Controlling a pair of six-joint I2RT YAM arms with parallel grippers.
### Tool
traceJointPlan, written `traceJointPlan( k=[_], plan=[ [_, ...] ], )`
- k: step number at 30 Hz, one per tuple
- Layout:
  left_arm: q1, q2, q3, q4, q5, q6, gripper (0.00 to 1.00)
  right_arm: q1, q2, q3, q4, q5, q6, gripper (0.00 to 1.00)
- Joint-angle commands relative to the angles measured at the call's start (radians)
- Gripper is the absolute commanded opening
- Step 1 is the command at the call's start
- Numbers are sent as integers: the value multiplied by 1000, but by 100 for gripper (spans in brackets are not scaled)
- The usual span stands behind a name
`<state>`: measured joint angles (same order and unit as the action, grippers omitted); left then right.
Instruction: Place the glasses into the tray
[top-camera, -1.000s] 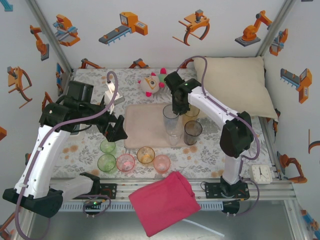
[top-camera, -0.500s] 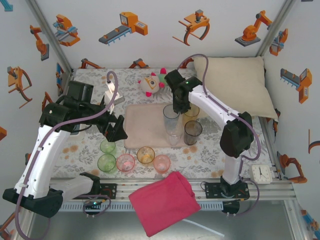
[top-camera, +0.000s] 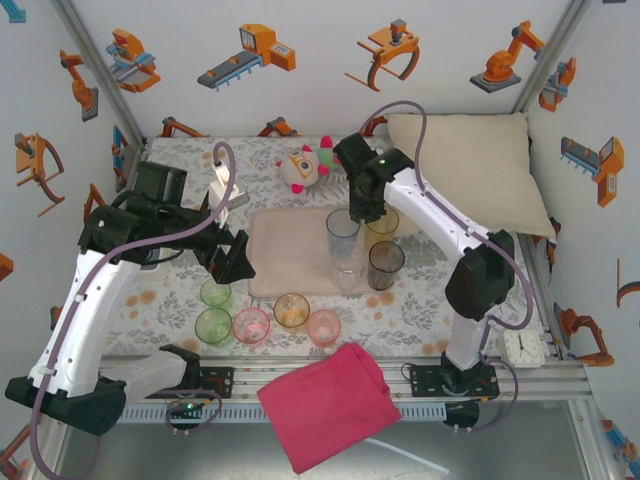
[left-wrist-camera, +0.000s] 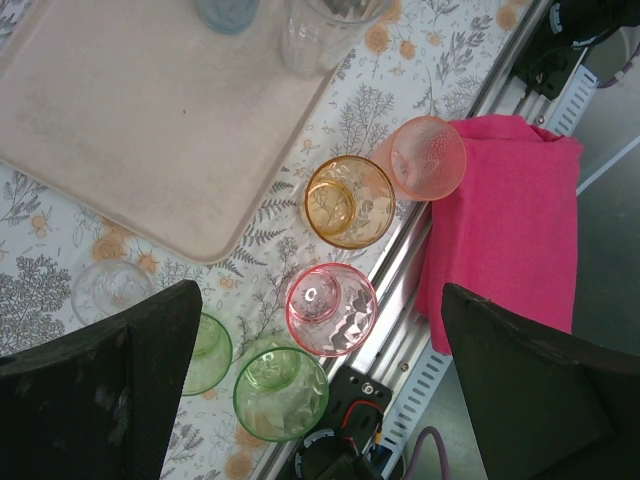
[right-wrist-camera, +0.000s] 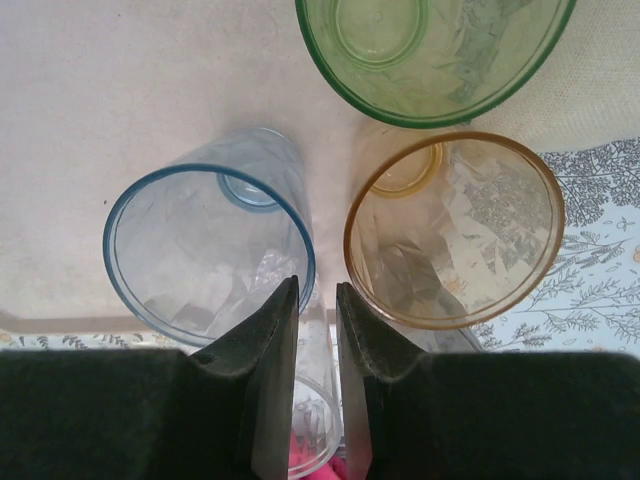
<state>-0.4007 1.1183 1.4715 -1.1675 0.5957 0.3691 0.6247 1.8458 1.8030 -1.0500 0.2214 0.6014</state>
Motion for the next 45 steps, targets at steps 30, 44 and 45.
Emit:
traceJointPlan(
  k=[30, 44, 45],
  plan=[
    [-21, 16, -43, 15, -86, 22, 97, 271, -685, -444, -140, 75, 185, 26],
    [-30, 10, -143, 23, -87, 18, 97, 418, -717, -588, 7, 28, 257, 26],
    [-30, 9, -149, 25, -85, 16, 97, 430, -710, -590, 23, 22, 257, 26]
  ],
)
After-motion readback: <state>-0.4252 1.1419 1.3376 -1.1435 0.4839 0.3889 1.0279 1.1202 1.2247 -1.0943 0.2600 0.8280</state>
